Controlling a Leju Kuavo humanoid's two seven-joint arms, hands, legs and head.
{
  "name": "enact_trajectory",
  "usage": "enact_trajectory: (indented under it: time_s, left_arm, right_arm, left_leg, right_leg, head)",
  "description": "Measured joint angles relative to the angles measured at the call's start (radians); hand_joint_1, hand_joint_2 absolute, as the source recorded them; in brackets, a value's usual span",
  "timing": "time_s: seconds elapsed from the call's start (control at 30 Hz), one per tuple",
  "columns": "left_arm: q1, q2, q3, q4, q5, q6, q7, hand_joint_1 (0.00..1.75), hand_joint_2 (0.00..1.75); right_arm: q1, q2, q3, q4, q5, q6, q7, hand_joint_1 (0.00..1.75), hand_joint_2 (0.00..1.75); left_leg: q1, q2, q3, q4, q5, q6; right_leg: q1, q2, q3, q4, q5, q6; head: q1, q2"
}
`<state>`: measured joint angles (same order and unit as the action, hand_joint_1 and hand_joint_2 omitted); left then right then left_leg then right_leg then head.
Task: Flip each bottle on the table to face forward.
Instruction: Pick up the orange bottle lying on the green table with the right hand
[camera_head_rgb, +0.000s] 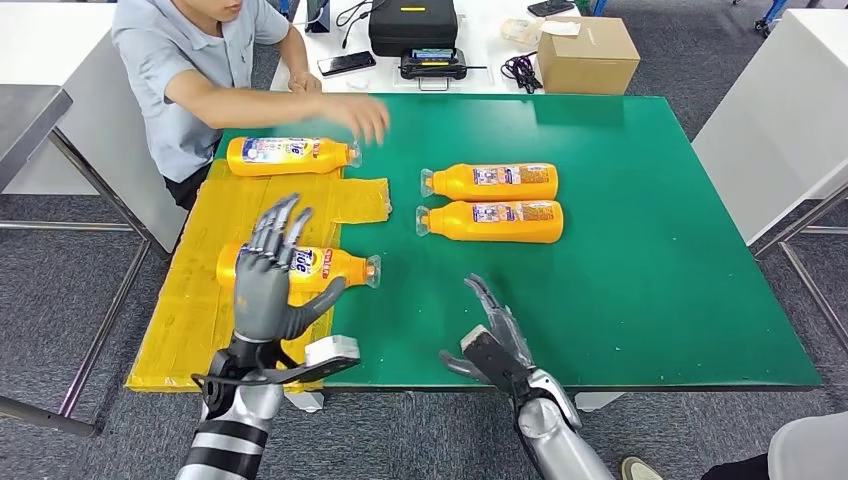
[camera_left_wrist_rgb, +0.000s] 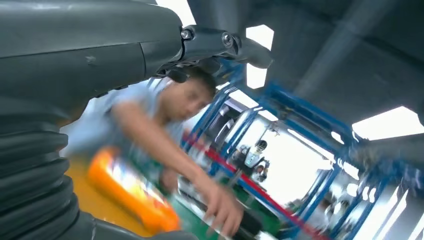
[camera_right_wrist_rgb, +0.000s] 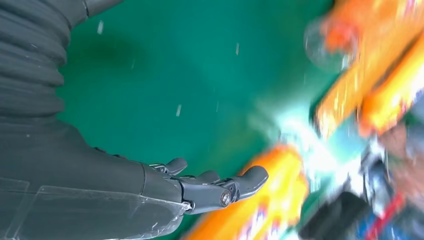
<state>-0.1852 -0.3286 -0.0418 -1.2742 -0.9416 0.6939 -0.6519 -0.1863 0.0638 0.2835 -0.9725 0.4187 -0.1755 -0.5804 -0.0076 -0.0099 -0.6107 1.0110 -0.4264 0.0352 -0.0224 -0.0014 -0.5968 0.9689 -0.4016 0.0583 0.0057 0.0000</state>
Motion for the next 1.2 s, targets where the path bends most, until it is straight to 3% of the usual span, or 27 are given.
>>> enact_trajectory:
  time_s: [0.13, 0.2, 0.43, 0.77, 0.9, 1.07, 1.2]
  left_arm:
    - [0.061, 0.015, -0.160, 0.001, 0.607, -0.052, 0.050, 0.00, 1.75]
    - [0.081, 0.030, -0.245, 0.001, 0.720, -0.059, 0.068, 0.00, 1.75]
    - [0.107, 0.063, -0.402, 0.005, 0.837, -0.141, 0.117, 0.00, 1.75]
    - [0.129, 0.081, -0.467, 0.005, 0.994, -0.224, 0.154, 0.00, 1.75]
    - [0.130, 0.084, -0.482, 0.005, 1.011, -0.223, 0.150, 0.00, 1.75]
    - [0.129, 0.085, -0.507, 0.005, 1.014, -0.214, 0.144, 0.00, 1.75]
    - [0.124, 0.086, -0.523, 0.005, 1.020, -0.203, 0.137, 0.00, 1.75]
  right_arm:
    - [0.083, -0.049, -0.017, -0.157, 0.194, -0.197, 0.083, 0.00, 1.75]
    - [0.114, -0.081, -0.028, -0.213, 0.295, -0.246, 0.117, 0.00, 1.75]
    - [0.149, -0.204, -0.053, -0.272, 0.575, -0.335, 0.236, 0.00, 1.75]
    - [0.116, -0.308, -0.073, -0.257, 0.751, -0.371, 0.345, 0.00, 1.75]
    - [0.074, -0.330, -0.071, -0.223, 0.774, -0.349, 0.369, 0.00, 1.75]
    - [0.016, -0.352, -0.053, -0.150, 0.720, -0.227, 0.383, 0.00, 1.75]
    - [-0.038, -0.359, -0.030, -0.085, 0.684, -0.185, 0.368, 0.00, 1.75]
  left_leg:
    - [0.000, -0.001, -0.001, 0.000, -0.001, 0.001]
    - [-0.001, -0.001, -0.002, 0.000, -0.001, 0.001]
    - [-0.002, 0.000, -0.001, 0.000, -0.002, 0.002]
    - [-0.001, 0.000, -0.002, 0.000, -0.001, 0.002]
    - [-0.001, 0.000, -0.001, 0.000, -0.001, 0.002]
    - [-0.002, 0.000, -0.001, 0.000, -0.001, 0.002]
    - [-0.001, 0.000, -0.001, 0.000, -0.001, 0.002]
  right_leg:
    - [0.000, 0.000, 0.000, 0.000, 0.000, 0.000]
    - [-0.001, 0.000, -0.001, 0.000, 0.000, 0.000]
    - [-0.001, 0.000, 0.000, -0.001, 0.000, 0.000]
    - [-0.001, 0.000, 0.000, 0.000, 0.000, 0.000]
    - [-0.001, 0.000, 0.000, 0.000, 0.000, 0.000]
    - [-0.001, 0.000, 0.000, 0.000, 0.000, 0.001]
    - [-0.001, 0.000, 0.000, 0.000, 0.000, 0.001]
  head:
    - [0.000, 0.000]
    - [0.000, 0.000]
    - [0.000, 0.000]
    - [0.000, 0.000]
    - [0.000, 0.000]
    - [0.000, 0.000]
    - [0.000, 0.000]
